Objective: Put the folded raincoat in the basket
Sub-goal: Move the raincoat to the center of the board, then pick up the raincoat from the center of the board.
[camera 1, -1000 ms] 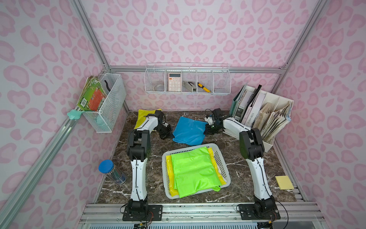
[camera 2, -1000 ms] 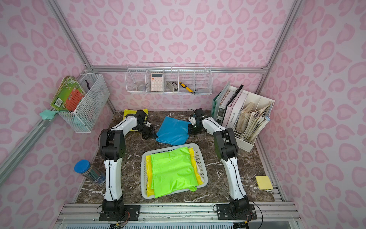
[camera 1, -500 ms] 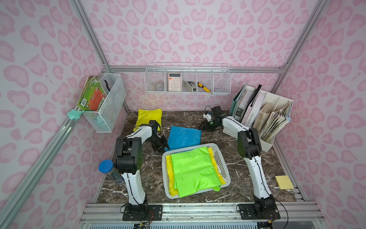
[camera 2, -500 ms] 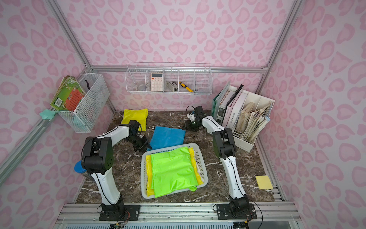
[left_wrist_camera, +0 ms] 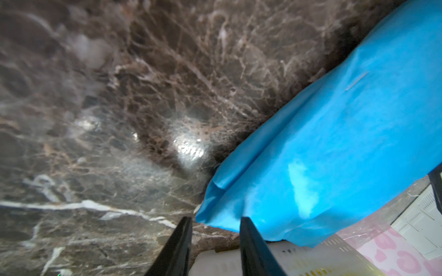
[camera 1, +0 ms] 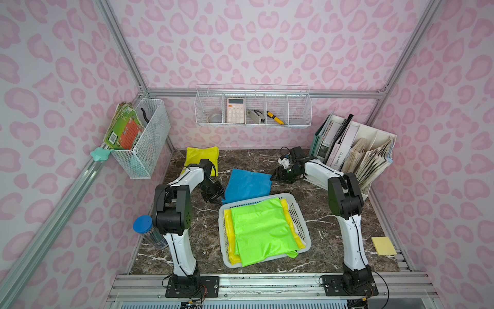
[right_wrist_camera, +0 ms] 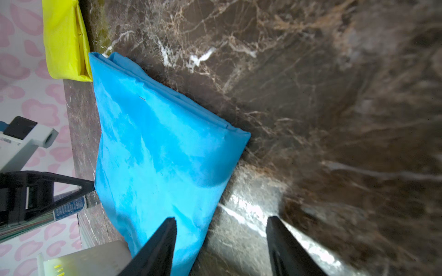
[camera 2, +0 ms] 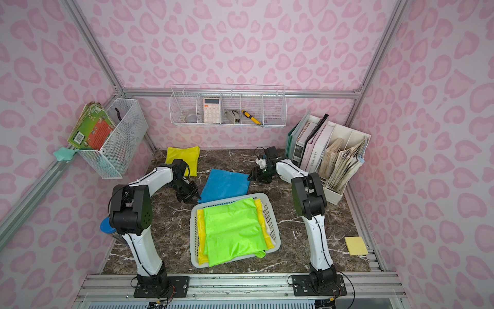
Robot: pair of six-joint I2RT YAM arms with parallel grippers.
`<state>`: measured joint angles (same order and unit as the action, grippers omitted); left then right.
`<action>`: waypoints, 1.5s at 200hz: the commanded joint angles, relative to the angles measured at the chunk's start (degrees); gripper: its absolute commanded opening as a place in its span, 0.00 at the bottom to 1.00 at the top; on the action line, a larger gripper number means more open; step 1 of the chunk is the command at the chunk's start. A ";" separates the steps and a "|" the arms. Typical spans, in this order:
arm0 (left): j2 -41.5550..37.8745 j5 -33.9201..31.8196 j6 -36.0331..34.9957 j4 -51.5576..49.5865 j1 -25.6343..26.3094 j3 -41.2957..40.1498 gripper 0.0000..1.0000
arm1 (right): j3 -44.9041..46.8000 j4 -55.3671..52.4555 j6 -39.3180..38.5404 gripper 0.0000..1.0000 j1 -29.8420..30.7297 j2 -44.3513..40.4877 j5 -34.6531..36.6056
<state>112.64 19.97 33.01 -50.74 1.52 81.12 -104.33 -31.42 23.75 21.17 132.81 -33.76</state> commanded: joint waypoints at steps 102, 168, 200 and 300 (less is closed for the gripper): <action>-3.31 -9.17 1.00 -6.19 -0.40 4.86 0.44 | -37.98 -7.70 3.54 0.11 0.86 24.10 -2.28; -1.43 -1.59 0.82 -0.80 -0.55 5.30 0.44 | -32.41 -4.38 2.73 0.55 -0.69 20.70 -4.09; 1.53 2.88 1.22 2.35 -0.48 7.06 0.44 | -25.05 -5.64 0.89 0.55 -0.61 16.86 -2.83; 7.07 7.37 2.26 7.47 -0.50 6.03 0.44 | -19.60 -4.65 -0.39 0.29 1.41 16.57 -3.49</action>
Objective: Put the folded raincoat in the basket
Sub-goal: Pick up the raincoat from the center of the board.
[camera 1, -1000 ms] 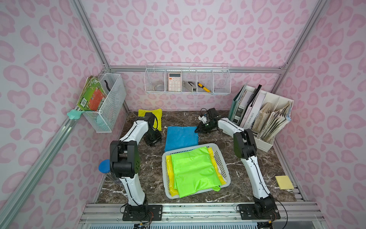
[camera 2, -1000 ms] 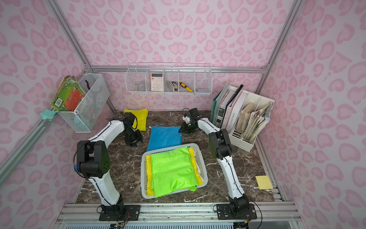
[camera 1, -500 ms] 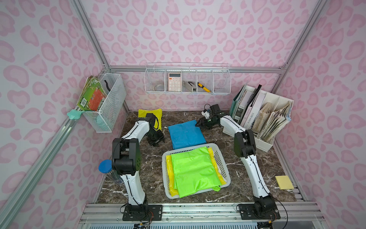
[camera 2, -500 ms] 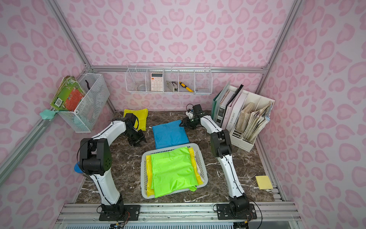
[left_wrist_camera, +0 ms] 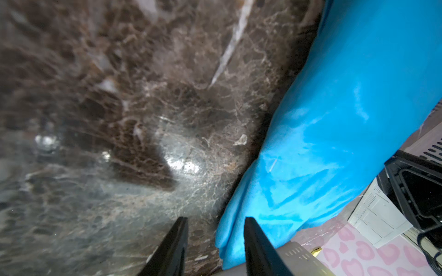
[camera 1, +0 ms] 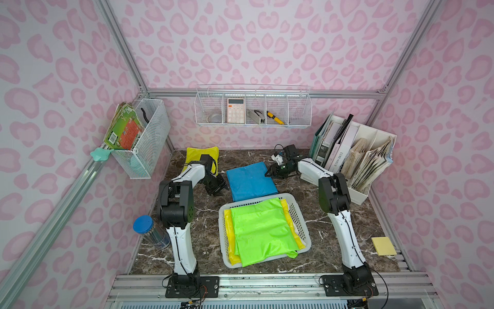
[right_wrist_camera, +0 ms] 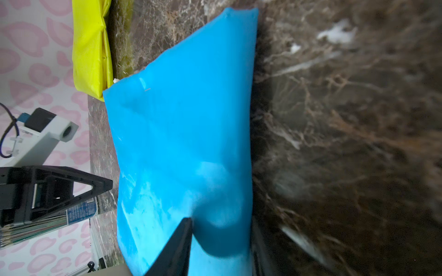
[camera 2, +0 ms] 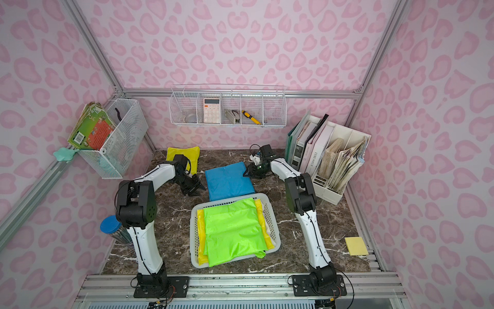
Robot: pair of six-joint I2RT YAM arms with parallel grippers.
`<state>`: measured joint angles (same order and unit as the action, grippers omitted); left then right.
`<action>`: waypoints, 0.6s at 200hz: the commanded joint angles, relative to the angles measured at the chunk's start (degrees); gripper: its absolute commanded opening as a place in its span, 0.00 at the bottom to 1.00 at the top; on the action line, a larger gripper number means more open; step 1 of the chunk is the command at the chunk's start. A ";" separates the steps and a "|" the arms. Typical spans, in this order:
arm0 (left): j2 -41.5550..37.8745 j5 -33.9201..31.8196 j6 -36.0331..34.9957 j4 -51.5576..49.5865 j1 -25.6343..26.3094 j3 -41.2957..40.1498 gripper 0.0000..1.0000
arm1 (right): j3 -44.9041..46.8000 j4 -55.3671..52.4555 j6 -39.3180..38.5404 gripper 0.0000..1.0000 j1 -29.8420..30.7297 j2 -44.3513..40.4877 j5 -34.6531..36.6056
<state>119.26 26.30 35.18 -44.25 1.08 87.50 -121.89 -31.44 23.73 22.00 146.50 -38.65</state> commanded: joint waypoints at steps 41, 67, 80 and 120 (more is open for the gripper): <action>-1.64 0.57 0.71 3.94 -0.28 -2.85 0.45 | -4.30 -3.58 0.67 0.00 0.24 2.77 2.63; -2.43 3.17 1.30 7.61 -0.49 -3.83 0.47 | -2.25 -1.38 1.12 0.00 -0.57 1.22 2.79; -1.70 5.48 1.79 9.25 -0.50 -3.83 0.47 | -2.27 -1.67 0.71 0.00 -0.64 1.33 2.62; 0.55 9.60 3.57 14.84 -0.42 -3.84 0.48 | -0.74 -1.57 0.61 0.00 -0.64 1.69 2.62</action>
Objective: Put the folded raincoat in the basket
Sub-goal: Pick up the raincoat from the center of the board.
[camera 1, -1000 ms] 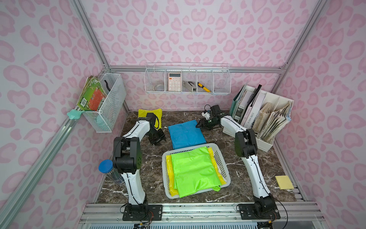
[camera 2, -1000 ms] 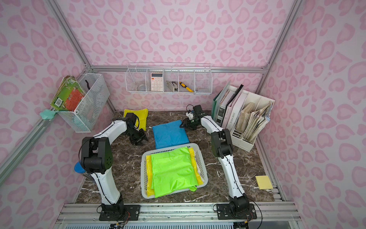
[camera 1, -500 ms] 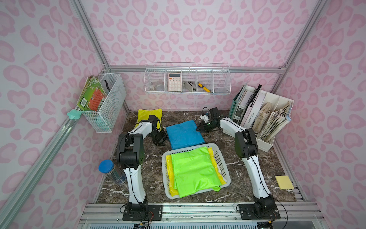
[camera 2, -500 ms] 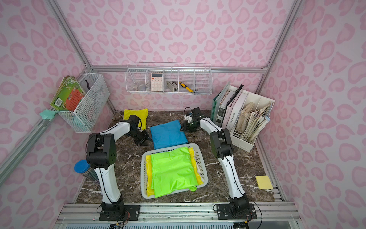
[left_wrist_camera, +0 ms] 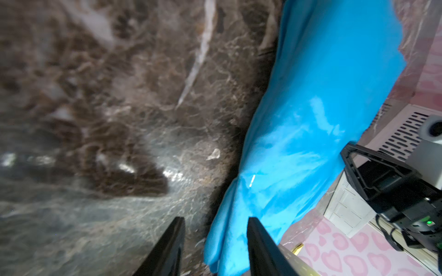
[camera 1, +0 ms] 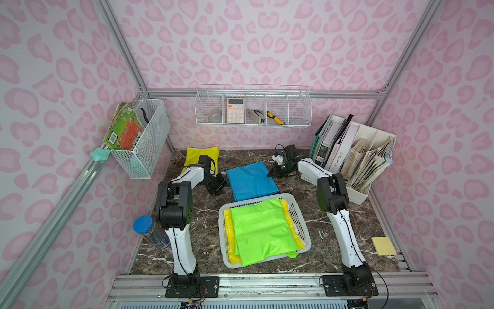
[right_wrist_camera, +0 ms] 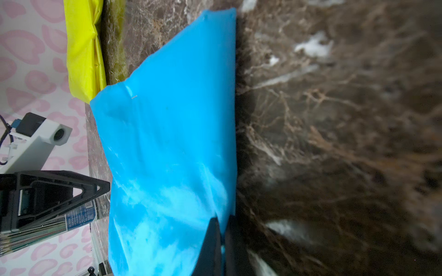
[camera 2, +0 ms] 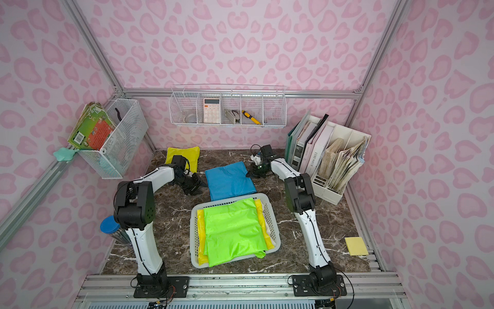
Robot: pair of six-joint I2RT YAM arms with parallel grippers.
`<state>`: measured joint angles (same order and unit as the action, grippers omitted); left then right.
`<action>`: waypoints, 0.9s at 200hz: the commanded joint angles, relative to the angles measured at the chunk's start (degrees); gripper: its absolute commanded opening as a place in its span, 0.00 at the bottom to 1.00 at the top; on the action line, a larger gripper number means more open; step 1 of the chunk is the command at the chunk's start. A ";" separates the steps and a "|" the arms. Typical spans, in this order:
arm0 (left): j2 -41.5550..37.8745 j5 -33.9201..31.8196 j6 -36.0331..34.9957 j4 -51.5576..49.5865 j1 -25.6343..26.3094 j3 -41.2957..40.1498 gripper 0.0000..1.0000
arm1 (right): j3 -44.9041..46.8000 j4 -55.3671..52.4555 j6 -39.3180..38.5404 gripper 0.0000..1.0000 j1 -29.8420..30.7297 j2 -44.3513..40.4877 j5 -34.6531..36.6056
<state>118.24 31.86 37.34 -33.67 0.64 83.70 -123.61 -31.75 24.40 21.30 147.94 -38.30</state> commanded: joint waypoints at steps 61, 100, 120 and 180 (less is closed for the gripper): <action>7.44 5.55 2.38 7.18 1.23 1.11 0.45 | 0.92 -1.48 0.09 0.00 0.28 0.19 2.10; 8.12 3.36 2.60 6.98 1.39 2.64 0.07 | 0.87 -1.51 -0.04 0.00 0.70 -0.30 1.87; 6.58 0.72 1.92 4.79 1.46 4.31 0.00 | -0.40 -1.61 0.11 0.00 0.60 -0.51 1.48; -0.41 -6.80 -1.45 -7.76 1.33 10.52 0.00 | -1.65 0.66 4.60 0.00 1.28 -5.36 -1.15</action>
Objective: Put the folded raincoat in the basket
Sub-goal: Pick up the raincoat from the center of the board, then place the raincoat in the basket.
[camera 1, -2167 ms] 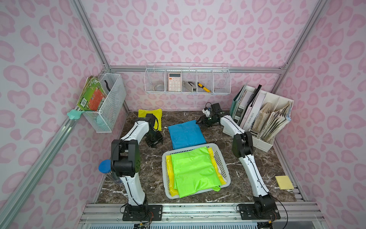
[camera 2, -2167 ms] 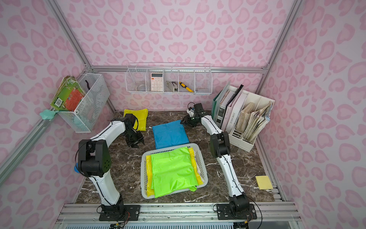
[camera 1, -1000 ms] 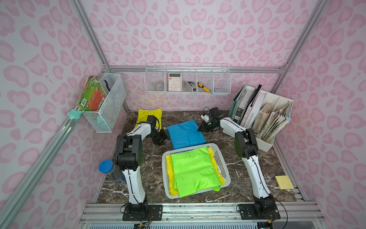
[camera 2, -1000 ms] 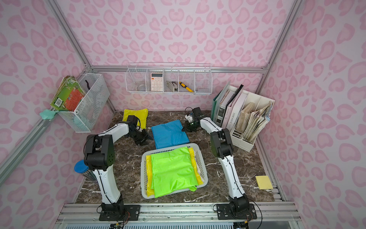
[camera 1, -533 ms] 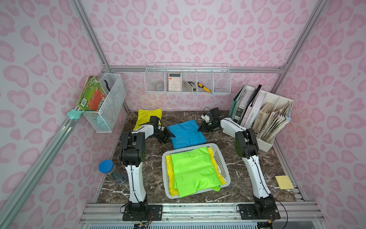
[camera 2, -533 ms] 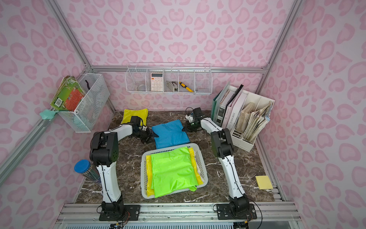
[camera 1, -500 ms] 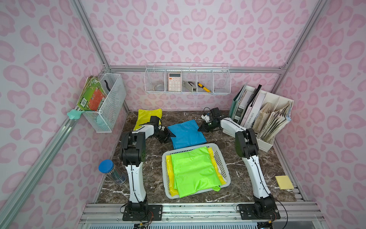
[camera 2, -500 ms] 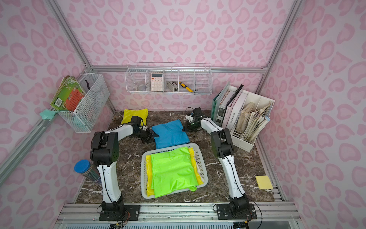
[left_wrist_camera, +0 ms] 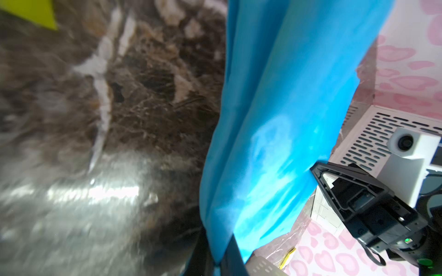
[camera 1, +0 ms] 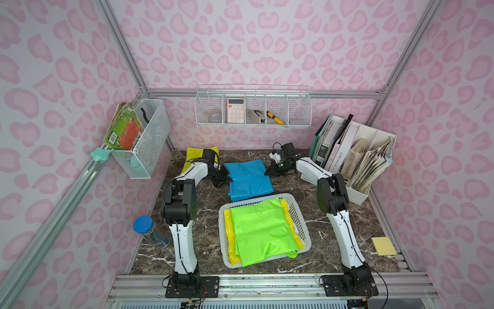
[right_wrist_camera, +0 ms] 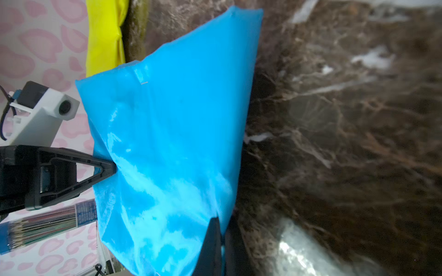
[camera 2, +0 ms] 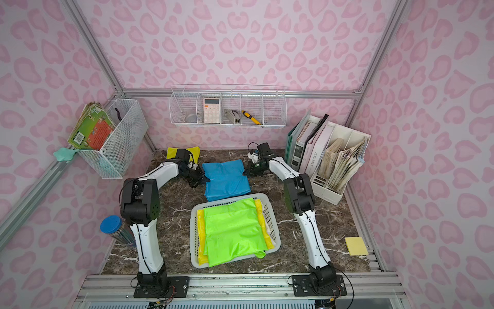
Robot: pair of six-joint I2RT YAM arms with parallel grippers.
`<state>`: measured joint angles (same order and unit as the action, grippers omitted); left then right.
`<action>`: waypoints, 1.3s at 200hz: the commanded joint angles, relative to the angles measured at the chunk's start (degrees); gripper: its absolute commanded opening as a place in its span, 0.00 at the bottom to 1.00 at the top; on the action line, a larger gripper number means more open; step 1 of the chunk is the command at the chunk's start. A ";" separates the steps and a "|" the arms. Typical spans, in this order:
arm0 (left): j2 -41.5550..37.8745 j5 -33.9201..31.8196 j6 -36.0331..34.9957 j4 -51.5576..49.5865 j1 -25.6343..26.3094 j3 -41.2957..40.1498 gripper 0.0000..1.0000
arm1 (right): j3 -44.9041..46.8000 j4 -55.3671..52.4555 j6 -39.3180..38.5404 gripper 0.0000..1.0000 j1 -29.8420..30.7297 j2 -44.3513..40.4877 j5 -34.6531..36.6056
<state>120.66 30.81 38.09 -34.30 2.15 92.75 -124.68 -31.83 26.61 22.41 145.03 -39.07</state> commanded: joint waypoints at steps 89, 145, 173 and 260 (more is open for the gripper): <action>-14.33 -4.88 -2.51 -19.01 -0.79 3.36 0.00 | 7.35 3.49 7.78 0.00 2.13 -14.42 -1.91; -28.59 -2.29 -0.75 -24.68 -0.18 -5.82 0.00 | 22.96 5.19 8.36 0.00 5.20 -29.77 -0.61; -38.36 -1.44 1.37 -25.81 1.71 -15.41 0.00 | 36.70 7.75 8.64 0.00 7.56 -40.53 0.73; -63.36 -2.81 14.89 -25.22 17.09 -37.53 0.00 | 72.08 10.13 14.45 0.00 12.35 -71.90 5.34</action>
<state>60.25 29.65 47.27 -60.42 16.38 58.43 -57.10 -23.27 38.83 34.50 77.69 -37.30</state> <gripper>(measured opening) 0.084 0.066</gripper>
